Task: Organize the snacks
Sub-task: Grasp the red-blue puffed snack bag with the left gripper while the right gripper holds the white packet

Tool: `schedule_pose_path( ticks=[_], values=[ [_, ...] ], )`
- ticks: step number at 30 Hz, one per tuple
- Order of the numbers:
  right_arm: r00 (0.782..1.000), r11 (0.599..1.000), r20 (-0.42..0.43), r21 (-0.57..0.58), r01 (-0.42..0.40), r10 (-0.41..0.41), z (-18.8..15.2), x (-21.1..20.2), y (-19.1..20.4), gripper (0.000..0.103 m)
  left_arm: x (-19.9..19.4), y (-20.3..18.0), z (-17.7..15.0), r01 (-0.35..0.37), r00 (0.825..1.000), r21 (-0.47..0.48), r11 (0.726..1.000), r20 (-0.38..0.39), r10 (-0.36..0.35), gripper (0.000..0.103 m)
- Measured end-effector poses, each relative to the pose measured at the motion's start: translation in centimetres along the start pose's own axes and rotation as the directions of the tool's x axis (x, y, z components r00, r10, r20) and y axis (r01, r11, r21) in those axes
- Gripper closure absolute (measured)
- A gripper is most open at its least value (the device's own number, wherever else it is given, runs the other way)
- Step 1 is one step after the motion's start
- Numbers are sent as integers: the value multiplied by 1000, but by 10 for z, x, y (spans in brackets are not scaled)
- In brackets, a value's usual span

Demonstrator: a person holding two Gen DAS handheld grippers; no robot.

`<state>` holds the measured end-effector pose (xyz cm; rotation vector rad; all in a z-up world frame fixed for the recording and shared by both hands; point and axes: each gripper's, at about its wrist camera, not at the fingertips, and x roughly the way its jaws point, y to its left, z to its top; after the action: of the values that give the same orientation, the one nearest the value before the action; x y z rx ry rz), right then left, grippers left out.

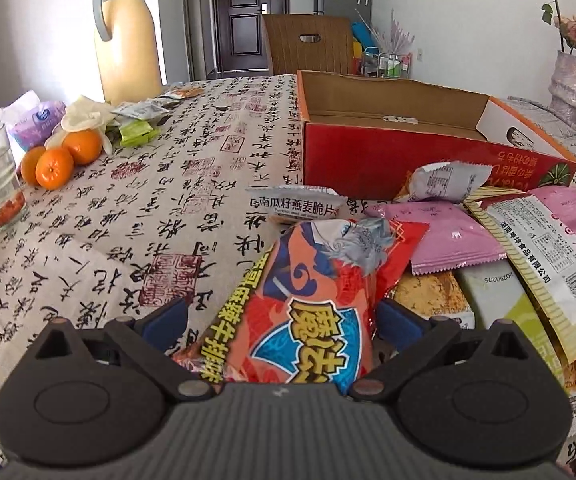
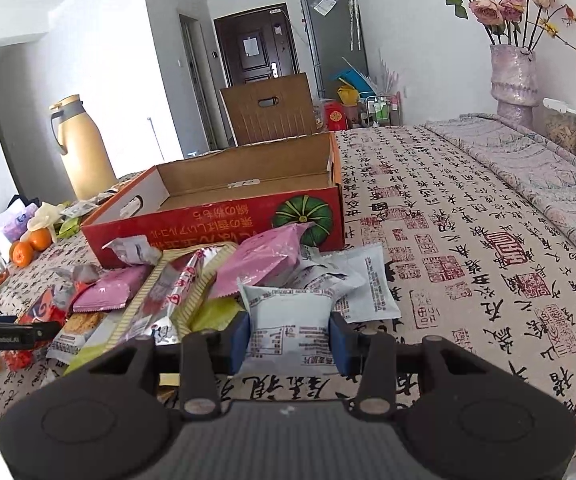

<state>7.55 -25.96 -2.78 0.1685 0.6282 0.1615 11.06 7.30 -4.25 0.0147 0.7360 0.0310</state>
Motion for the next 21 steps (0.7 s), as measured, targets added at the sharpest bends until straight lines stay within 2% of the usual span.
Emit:
schedule_pose_path(
  ticks=[5,11,21],
  values=[
    [1000,1000,-4,11,-18,18,-3,0,1,62,-1,-3,-2,31,1000,1,1000,1,-31,26],
    [999,999,12,20,-36,36,-5,-8,1,61,-9,-8,-6,44,999,8,999,23,-44,40],
    [998,998,28,36,-54,53,-6,-15,-2,61,-31,-10,-9,28,996,-4,1000,85,-28,41]
  ],
)
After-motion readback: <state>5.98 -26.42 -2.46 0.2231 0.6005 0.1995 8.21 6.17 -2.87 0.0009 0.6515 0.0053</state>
